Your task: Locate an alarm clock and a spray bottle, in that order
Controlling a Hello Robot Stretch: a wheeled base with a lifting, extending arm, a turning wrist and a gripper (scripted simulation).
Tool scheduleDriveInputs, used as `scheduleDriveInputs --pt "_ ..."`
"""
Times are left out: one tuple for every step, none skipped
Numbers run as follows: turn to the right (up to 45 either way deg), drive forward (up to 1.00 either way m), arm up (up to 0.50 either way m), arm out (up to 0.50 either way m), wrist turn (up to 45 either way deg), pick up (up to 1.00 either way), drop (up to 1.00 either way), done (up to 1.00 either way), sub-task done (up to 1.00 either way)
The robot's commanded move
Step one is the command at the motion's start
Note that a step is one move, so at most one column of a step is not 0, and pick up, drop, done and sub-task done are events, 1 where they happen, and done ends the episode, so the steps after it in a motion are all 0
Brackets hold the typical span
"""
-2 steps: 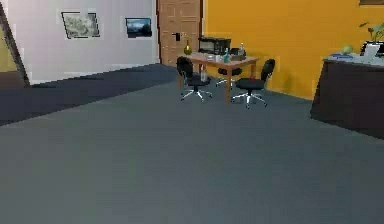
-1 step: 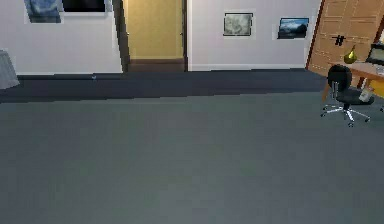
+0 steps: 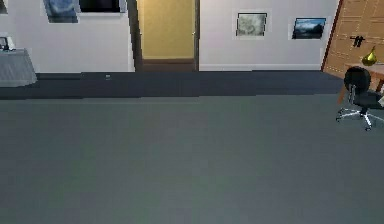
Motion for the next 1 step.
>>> scheduleDriveInputs --pt "0.0 0.6 0.0 0.0 0.0 0.0 0.0 0.0 0.0"
